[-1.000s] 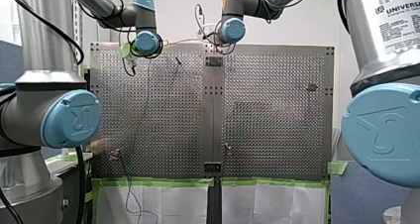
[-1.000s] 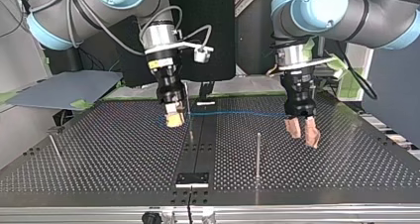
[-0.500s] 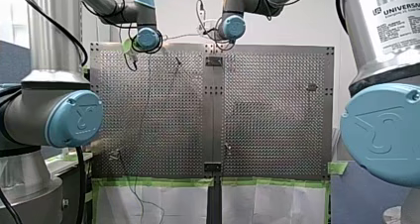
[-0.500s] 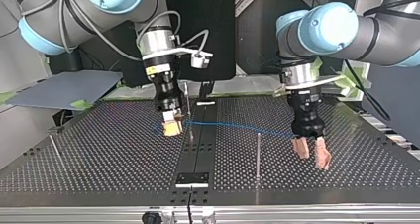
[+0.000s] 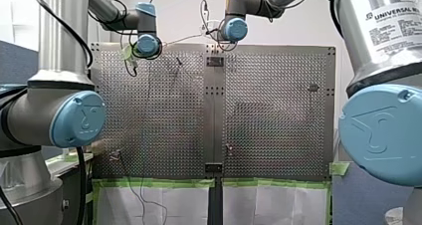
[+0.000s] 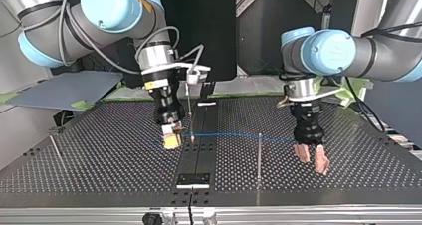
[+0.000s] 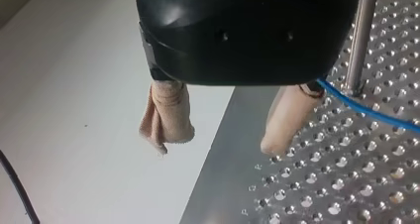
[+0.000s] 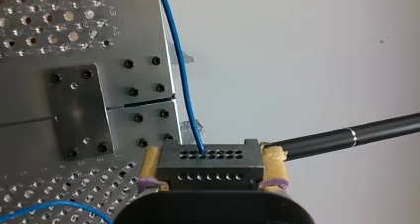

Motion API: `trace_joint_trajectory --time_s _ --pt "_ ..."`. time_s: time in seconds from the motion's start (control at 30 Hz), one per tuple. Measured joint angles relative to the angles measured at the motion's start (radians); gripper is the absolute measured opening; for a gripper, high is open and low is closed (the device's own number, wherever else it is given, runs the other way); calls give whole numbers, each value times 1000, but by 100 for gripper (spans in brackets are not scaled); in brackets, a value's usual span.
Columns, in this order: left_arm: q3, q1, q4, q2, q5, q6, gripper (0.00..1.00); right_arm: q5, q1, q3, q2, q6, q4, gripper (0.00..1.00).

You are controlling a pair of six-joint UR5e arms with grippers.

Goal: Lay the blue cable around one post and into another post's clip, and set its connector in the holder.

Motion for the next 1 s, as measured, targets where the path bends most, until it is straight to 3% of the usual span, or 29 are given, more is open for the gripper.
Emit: trace_joint_trajectory --time_s 0.4,0.7,1.0 --pt "50 43 -36 -72 93 -10 100 -11 -30 -29 37 7 -1 16" --pt "72 78 -41 -122 130 -21 100 -18 -59 -32 51 15 -8 16" --pt "73 100 -43 -153 164 -22 100 -15 -83 -31 100 17 -3 16"
